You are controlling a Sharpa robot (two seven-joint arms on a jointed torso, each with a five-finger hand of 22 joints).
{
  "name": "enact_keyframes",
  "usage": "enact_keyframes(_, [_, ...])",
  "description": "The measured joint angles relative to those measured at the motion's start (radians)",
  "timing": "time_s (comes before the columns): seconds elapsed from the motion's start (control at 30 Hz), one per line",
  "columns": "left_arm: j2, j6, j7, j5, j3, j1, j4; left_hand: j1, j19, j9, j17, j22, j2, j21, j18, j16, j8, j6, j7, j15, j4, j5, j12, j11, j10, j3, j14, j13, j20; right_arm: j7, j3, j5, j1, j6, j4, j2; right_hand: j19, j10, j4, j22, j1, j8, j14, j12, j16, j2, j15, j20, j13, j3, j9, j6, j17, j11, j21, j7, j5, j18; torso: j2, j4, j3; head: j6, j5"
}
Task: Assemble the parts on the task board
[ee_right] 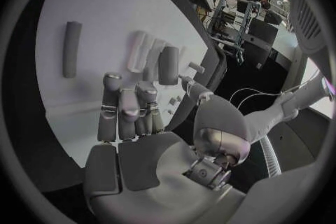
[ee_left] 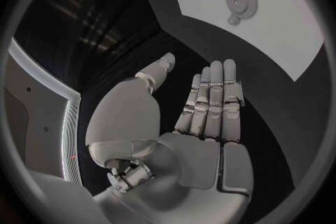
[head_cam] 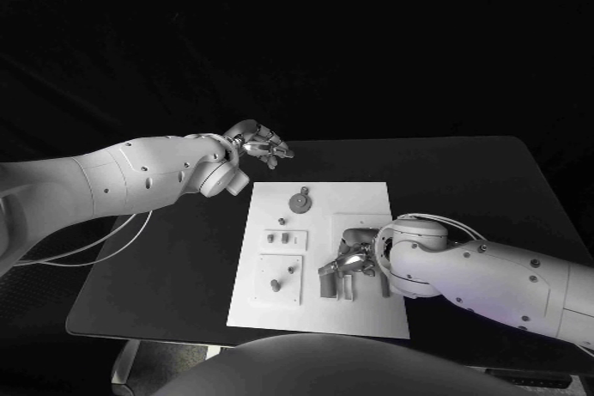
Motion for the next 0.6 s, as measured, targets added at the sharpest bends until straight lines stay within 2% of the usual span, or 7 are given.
enact_keyframes(0.1, [0.0, 0.002, -0.001, 0.0, 0.0, 0.0, 0.0, 0.0, 0.0, 0.0, 0.001, 0.0, 0.0, 0.0, 0.0, 0.0, 0.0, 0.0, 0.0, 0.0, 0.005, 0.0, 0.0, 0.0, 0.0, 0.0, 0.0, 0.0, 0.0, -0.007, 0.001, -0.019, -0.001, 0.002, -0.002, 0.006, 0.0, 0.004, -0.012, 0.0, 0.001, 0.007, 0.002, 0.0, 0.0, 0.015, -0.001, 0.0, -0.002, -0.012, 0.004, 0.005, 0.001, -0.003, 0.001, -0.004, 0.0, 0.001, 0.0, -0.0001, -0.0001, 0.0, 0.0])
enact_keyframes(0.17, [0.0, 0.003, -0.002, -0.001, 0.0, 0.0, 0.0, 0.0, 0.0, 0.0, 0.001, 0.0, 0.0, 0.0, 0.0, 0.0, 0.0, 0.0, 0.0, 0.0, 0.005, 0.0, 0.0, 0.0, 0.0, 0.0, 0.0, 0.0, 0.0, -0.011, 0.001, -0.03, -0.002, 0.003, -0.004, 0.011, 0.0, 0.009, -0.023, 0.0, 0.002, 0.012, 0.008, 0.0, 0.0, 0.033, -0.004, 0.0, -0.003, -0.023, 0.006, 0.009, 0.004, -0.006, 0.001, -0.005, 0.0, 0.002, 0.0, -0.0004, -0.0003, 0.0, 0.0])
enact_keyframes(0.43, [0.0, 0.006, -0.006, -0.003, 0.0, 0.0, 0.001, 0.0, 0.0, 0.0, 0.002, 0.001, 0.0, 0.0, 0.0, 0.0, 0.0, 0.0, 0.0, 0.0, 0.005, 0.0, 0.0, 0.0, 0.0, 0.0, 0.0, 0.0, 0.0, -0.022, 0.004, -0.07, -0.003, 0.009, -0.014, 0.026, 0.0, 0.011, -0.025, 0.0, 0.002, 0.011, 0.011, 0.0, 0.0, 0.033, -0.004, 0.0, -0.003, -0.025, 0.009, 0.017, 0.004, -0.007, 0.001, -0.006, 0.0, 0.003, 0.0, -0.0005, -0.0013, 0.0, 0.0])
enact_keyframes(0.47, [0.0, 0.006, -0.007, -0.003, 0.0, 0.0, 0.001, -0.003, 0.0, 0.0, 0.002, 0.001, -0.003, 0.0, 0.0, 0.0, 0.0, 0.0, 0.0, 0.0, 0.005, 0.0, 0.0, 0.0, 0.0, 0.0, 0.0, 0.0, 0.0, -0.023, 0.004, -0.074, -0.004, 0.009, -0.016, 0.027, 0.0, 0.011, -0.025, 0.0, 0.002, -0.012, 0.011, 0.0, 0.0, 0.033, -0.004, 0.0, -0.003, -0.025, -0.011, 0.016, 0.004, -0.007, 0.001, -0.006, 0.0, 0.003, 0.0, -0.0005, -0.0012, 0.0, 0.0])
enact_keyframes(0.6, [0.001, 0.008, -0.009, -0.005, 0.0, 0.0, 0.001, -0.005, 0.0, 0.0, 0.002, 0.001, -0.005, 0.0, 0.0, 0.0, 0.0, 0.0, 0.0, 0.0, 0.008, 0.0, 0.0, 0.0, 0.0, -0.003, 0.0, 0.0, 0.0, -0.027, 0.001, -0.089, -0.011, 0.012, -0.018, 0.035, 0.002, 0.014, -0.022, 0.001, -0.005, 0.01, 0.016, 0.004, 0.0, 0.039, 0.0, -0.002, -0.003, -0.028, 0.005, 0.023, 0.019, -0.01, 0.005, -0.013, 0.0, 0.004, 0.0, -0.0005, -0.0014, 0.0, 0.0])
